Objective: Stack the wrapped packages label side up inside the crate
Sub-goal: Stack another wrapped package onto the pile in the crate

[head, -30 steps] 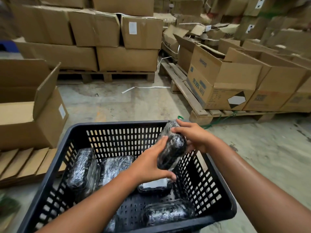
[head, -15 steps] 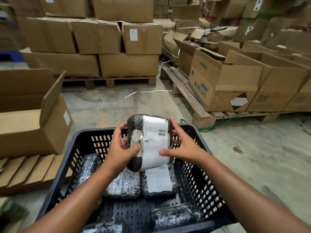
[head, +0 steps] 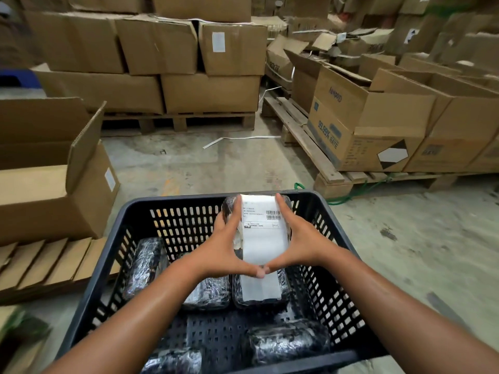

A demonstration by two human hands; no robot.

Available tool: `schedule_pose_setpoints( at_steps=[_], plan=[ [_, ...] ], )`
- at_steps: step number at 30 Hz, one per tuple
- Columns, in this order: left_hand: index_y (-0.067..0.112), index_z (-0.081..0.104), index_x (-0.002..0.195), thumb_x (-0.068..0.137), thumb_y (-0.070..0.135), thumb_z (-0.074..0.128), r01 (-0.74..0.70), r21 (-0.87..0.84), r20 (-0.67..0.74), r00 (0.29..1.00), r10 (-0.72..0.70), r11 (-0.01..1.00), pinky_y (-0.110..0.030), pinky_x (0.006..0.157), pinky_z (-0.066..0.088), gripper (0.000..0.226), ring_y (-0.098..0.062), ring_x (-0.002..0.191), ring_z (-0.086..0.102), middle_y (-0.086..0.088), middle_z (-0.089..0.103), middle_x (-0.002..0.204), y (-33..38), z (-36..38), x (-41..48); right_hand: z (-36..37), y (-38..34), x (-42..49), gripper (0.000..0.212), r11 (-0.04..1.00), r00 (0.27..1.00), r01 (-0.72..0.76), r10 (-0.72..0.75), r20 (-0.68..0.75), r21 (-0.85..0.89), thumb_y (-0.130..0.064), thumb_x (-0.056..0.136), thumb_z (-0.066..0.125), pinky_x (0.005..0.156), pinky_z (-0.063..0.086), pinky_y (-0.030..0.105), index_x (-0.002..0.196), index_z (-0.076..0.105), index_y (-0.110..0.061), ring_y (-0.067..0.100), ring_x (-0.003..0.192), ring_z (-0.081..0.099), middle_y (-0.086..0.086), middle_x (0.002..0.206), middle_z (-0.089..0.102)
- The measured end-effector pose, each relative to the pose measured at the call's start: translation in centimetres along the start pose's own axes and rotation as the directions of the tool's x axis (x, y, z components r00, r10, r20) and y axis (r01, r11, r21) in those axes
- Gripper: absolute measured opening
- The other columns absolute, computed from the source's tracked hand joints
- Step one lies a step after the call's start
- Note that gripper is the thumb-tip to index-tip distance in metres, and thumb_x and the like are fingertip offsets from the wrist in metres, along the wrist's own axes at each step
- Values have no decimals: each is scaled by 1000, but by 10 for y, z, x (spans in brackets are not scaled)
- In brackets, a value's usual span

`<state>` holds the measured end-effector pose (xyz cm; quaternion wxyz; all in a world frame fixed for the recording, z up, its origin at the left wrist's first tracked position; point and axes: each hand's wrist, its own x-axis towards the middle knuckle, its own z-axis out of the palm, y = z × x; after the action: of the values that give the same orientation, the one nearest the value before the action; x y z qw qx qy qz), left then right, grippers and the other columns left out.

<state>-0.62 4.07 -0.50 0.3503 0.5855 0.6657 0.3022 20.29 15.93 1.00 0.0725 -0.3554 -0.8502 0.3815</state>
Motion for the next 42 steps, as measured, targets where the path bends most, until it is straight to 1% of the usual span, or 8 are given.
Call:
schedule_pose_setpoints(
  at_steps=[2, 6, 14, 17, 22, 32, 38, 42],
  plan=[
    [67, -37, 133, 39, 68, 95, 29, 91, 61, 998, -35, 995, -40, 114, 0, 162, -25, 145, -31, -18, -32, 162, -5, 12, 5, 1, 9, -1, 168, 999, 998, -50, 51, 46, -15, -62, 41, 101, 122, 36, 43, 156, -21, -55, 17, 149, 37, -6, 165, 33],
    [60, -39, 137, 42, 66, 92, 119, 189, 84, 987, -137, 975, -44, 121, 20, 162, -35, 154, 8, -18, -12, 166, -23, 34, 14, 10, 27, 3, 169, 985, 980, -145, 156, 127, -95, -63, 43, 99, 117, 39, 38, 160, -21, -44, 22, 142, 44, 2, 161, 40],
    [46, -32, 149, 44, 65, 91, 175, 222, 109, 973, -202, 959, -41, 115, 35, 162, -34, 143, 35, -18, 14, 164, -56, 62, 29, 36, 49, 27, 174, 943, 929, -262, 304, 209, -206, -60, 43, 100, 118, 37, 43, 161, -25, -36, 35, 145, 42, 13, 164, 37],
    [43, -29, 152, 44, 66, 91, 167, 279, 94, 975, -200, 946, -44, 117, 28, 162, -37, 147, 26, -22, 16, 163, -66, 64, 32, 49, 54, 35, 173, 934, 925, -277, 323, 200, -226, -51, 47, 103, 117, 40, 44, 162, -26, -33, 36, 143, 45, 15, 161, 42],
    [38, -25, 154, 41, 61, 96, 226, 350, 106, 955, -278, 909, -57, 122, 6, 167, -43, 152, -12, -18, -26, 164, -78, 67, 39, 54, 63, 43, 169, 923, 902, -291, 353, 250, -252, -32, 53, 104, 121, 34, 47, 161, -25, -31, 37, 146, 38, 16, 163, 34],
    [37, -25, 154, 38, 60, 94, 243, 348, 111, 948, -297, 906, -52, 120, 5, 168, -40, 153, -1, -13, -21, 166, -84, 68, 40, 53, 64, 39, 162, 930, 911, -276, 333, 243, -242, -39, 54, 104, 122, 29, 46, 165, -15, -32, 36, 148, 34, 12, 164, 30],
    [35, -13, 159, 46, 63, 93, 201, 278, 163, 954, -252, 939, -54, 120, 1, 158, -36, 153, -10, -12, -22, 166, -76, 61, 29, 48, 49, 26, 138, 939, 936, -258, 301, 181, -229, -26, 62, 101, 125, 26, 47, 168, 13, -31, 32, 154, 28, 7, 170, 24],
    [34, -7, 161, 58, 57, 91, 140, 252, 172, 967, -187, 957, -48, 124, 4, 144, -32, 154, -5, -9, -22, 166, -60, 46, 19, 21, 43, 13, 128, 966, 956, -235, 250, 151, -108, -18, 71, 97, 118, 41, 44, 167, 14, -37, 32, 148, 43, 1, 171, 28]
  ],
)
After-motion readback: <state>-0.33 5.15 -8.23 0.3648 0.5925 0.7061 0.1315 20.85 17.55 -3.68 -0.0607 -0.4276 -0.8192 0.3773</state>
